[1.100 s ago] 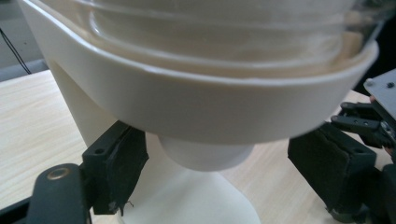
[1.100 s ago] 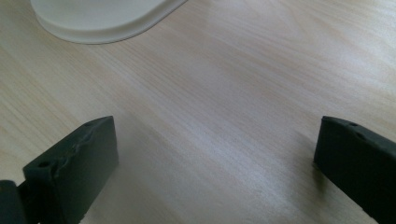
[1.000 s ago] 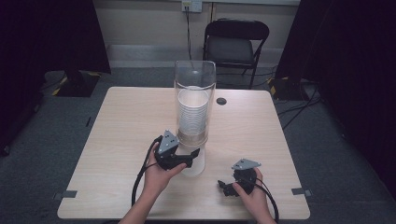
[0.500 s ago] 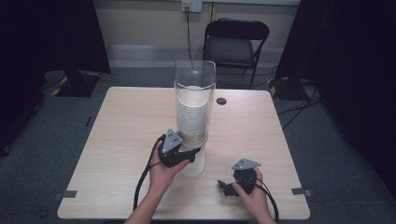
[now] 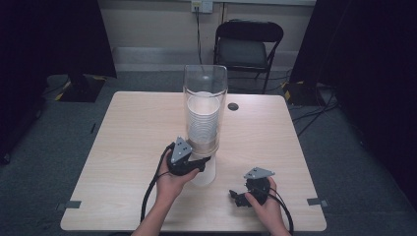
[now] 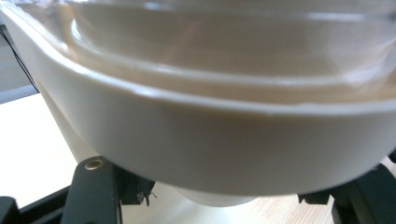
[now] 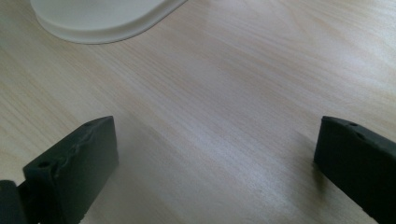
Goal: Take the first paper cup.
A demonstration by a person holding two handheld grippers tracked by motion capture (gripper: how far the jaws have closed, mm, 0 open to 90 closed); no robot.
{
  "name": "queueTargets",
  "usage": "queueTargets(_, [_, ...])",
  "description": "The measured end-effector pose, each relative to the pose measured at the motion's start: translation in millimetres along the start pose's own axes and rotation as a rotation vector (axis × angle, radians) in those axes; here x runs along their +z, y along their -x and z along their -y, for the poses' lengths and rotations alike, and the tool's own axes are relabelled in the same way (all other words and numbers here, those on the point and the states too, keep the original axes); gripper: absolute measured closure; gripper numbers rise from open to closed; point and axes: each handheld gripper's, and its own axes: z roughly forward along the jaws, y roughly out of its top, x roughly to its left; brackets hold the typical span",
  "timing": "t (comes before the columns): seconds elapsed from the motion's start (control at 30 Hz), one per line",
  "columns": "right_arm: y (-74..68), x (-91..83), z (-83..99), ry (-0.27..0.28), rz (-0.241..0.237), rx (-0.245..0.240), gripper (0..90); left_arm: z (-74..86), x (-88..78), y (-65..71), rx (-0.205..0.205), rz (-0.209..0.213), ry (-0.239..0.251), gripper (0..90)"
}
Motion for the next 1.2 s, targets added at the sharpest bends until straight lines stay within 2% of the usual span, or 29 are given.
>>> queueTargets(0.03, [0.0, 0.0, 0.0, 0.000, 0.000, 0.000, 0.0, 1.4, 0.8, 0.8, -0.006, 0.003, 0.019, 34.9])
queueTargets(0.2, [0.0, 0.0, 0.0, 0.000, 0.000, 0.000, 0.0, 1.6, 1.2, 1.0, 0.002, -0.002, 0.017, 35.1])
queueTargets(0.27, [0.0, 0.0, 0.0, 0.000, 0.000, 0.000, 0.0, 2.4, 1.6, 1.8, 0.048, -0.032, -0.025, 35.2])
queueTargets(0.3, [0.0, 0.0, 0.0, 0.000, 0.000, 0.000, 0.0, 3.1, 2.2, 1.6, 0.040, -0.031, -0.052, 35.4])
queueTargets(0.33, [0.0, 0.0, 0.0, 0.000, 0.000, 0.000, 0.0, 6.1, 4.3, 0.9, 0.039, -0.040, -0.136, 36.5])
queueTargets(0.37, [0.1, 0.0, -0.1, 0.000, 0.000, 0.000, 0.0, 15.1, 7.5, -0.1, 0.039, -0.036, -0.185, 36.8])
queueTargets(0.4, [0.0, 0.0, -0.1, 0.000, 0.000, 0.000, 0.0, 23.7, 10.2, 0.1, 0.030, -0.057, -0.304, 37.0])
queueTargets(0.43, [0.0, 0.0, 0.0, 0.000, 0.000, 0.001, 0.0, 33.5, 12.9, -0.4, 0.013, -0.038, -0.414, 36.8])
queueTargets(0.47, [0.0, -0.1, 0.0, 0.000, 0.000, 0.001, 0.0, 43.9, 13.3, 0.2, 0.000, -0.020, -0.414, 36.7])
queueTargets(0.5, [0.0, -0.1, -0.1, 0.000, 0.000, 0.000, 0.0, 49.7, 11.5, 0.8, -0.023, -0.006, -0.374, 36.7])
queueTargets(0.53, [0.0, -0.1, 0.0, -0.001, 0.000, 0.001, 0.0, 49.6, 9.1, 0.5, -0.018, -0.003, -0.351, 36.6])
queueTargets(0.6, [0.1, -0.1, 0.0, 0.000, -0.001, 0.000, 0.0, 43.4, 4.3, -0.5, -0.040, 0.011, -0.310, 36.5])
queueTargets(0.63, [0.1, 0.0, -0.1, 0.000, -0.001, 0.000, 0.0, 40.2, 2.2, -2.2, -0.013, 0.010, -0.317, 36.4])
queueTargets(0.67, [0.2, -0.1, -0.1, 0.000, -0.001, 0.000, 0.0, 40.2, 2.2, -2.2, -0.013, 0.010, -0.317, 36.3])
queueTargets(0.7, [0.2, 0.0, -0.1, 0.000, -0.001, -0.001, 0.0, 40.4, -0.4, -3.7, -0.005, 0.031, -0.334, 36.1])
queueTargets(0.77, [0.1, 0.0, -0.1, 0.000, -0.001, -0.001, 0.0, 43.4, -3.4, -6.0, -0.003, 0.031, -0.369, 36.0])
queueTargets(0.97, [0.1, -0.1, 0.0, 0.000, -0.001, 0.000, 0.0, 48.8, -14.1, -13.6, -0.001, 0.032, -0.403, 35.8])
queueTargets(1.03, [0.1, 0.0, -0.1, 0.000, -0.001, -0.001, 0.0, 49.3, -19.9, -20.4, 0.020, 0.029, -0.414, 35.8])
queueTargets(1.1, [0.1, 0.0, 0.0, 0.000, -0.001, -0.001, 0.0, 50.9, -23.1, -22.8, 0.013, 0.028, -0.425, 35.7])
queueTargets(1.2, [0.1, -0.1, 0.0, 0.000, -0.001, -0.001, 0.0, 52.8, -27.3, -25.8, 0.033, 0.028, -0.429, 35.6])
